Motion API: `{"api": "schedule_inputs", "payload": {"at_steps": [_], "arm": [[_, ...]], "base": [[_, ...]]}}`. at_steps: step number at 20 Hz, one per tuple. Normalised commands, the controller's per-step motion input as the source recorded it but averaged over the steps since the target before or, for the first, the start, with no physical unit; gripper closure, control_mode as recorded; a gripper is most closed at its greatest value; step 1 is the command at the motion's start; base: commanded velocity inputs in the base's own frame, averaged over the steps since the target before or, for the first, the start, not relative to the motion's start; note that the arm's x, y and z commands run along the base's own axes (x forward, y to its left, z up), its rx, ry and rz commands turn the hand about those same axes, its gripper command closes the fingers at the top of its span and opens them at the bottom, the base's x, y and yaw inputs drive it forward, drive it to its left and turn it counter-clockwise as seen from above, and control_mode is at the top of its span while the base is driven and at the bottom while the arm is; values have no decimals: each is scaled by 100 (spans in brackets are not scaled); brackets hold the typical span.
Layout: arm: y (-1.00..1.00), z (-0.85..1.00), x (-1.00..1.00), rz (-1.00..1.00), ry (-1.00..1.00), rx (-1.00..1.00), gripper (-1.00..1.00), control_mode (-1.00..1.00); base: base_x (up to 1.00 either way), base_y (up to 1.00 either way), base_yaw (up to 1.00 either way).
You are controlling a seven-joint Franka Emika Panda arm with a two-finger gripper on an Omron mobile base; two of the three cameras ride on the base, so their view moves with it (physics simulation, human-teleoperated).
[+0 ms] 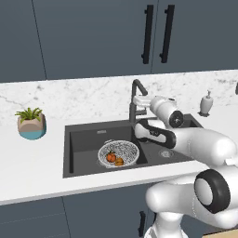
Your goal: Put the colander in the sink, put the peach, orange in the colander, and turn on the sink faucet and pour water over the colander.
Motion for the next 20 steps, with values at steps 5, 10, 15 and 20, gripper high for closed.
{"api": "schedule_inputs", "payload": {"at_steps": [5,10,15,20], "arm": [[-2,0,0,-1,-7,-13,-100,-100],[0,22,0,-5,-1,-3,-100,-100],[0,32,0,-6,0,0,-100,-100],[8,7,3,-1,2,0,-100,-100]], "base": [[0,0,0],[0,0,0],[0,0,0],[0,0,0]]}}
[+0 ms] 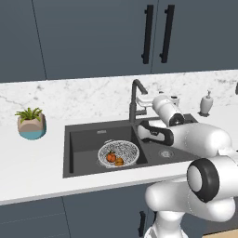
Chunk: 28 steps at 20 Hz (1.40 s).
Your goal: Put the colander in the sink, put the peach, orange in the colander, and turn on the sink faucet and pour water over the colander.
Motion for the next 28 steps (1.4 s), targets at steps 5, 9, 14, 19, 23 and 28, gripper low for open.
{"api": "schedule_inputs", "payload": {"at_steps": [5,9,14,19,23,28], "arm": [[14,0,2,0,0,0,-100,-100],[5,0,5,0,0,0,-100,-100],[0,-4,1,0,0,0,-100,-100],[0,-19,0,0,0,0,-100,-100],[0,-8,7,0,0,0,-100,-100],[0,0,15,0,0,0,-100,-100]], "base": [[0,0,0],[0,0,0],[0,0,0],[0,0,0],[0,0,0],[0,0,0]]}}
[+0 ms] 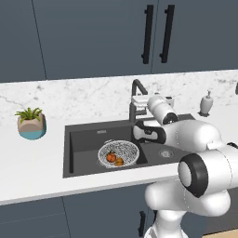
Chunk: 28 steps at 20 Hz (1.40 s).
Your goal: Put the colander in the sink, put the peach, orange in the colander, and turn on the sink faucet and pour water over the colander.
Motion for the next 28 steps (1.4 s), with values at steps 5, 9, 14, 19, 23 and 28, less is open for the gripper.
{"api": "schedule_inputs", "payload": {"at_steps": [5,9,14,19,23,28], "arm": [[0,-1,23,0,0,0,-100,-100],[0,-7,21,0,0,0,-100,-100],[0,-16,14,0,0,0,-100,-100],[0,-14,12,0,0,0,-100,-100],[0,-4,19,0,0,0,-100,-100],[0,0,20,0,0,0,-100,-100]], "base": [[0,0,0],[0,0,0],[0,0,0],[0,0,0],[0,0,0],[0,0,0]]}}
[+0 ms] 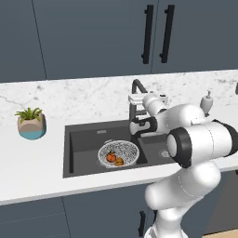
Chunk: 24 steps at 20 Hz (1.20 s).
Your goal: Put the colander in the sink, put the peach, orange in the colander, and turn on the sink faucet and pour water over the colander.
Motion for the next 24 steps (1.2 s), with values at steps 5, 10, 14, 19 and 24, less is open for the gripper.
{"api": "schedule_inputs", "payload": {"at_steps": [5,10,14,19,24], "arm": [[0,0,18,0,0,0,-100,-100],[0,0,14,0,0,0,-100,-100],[2,0,6,0,1,0,-100,-100],[12,0,0,0,3,0,-100,-100],[14,0,0,0,3,0,-100,-100]], "base": [[0,0,0],[0,0,0],[0,0,0],[0,0,0],[0,0,0]]}}
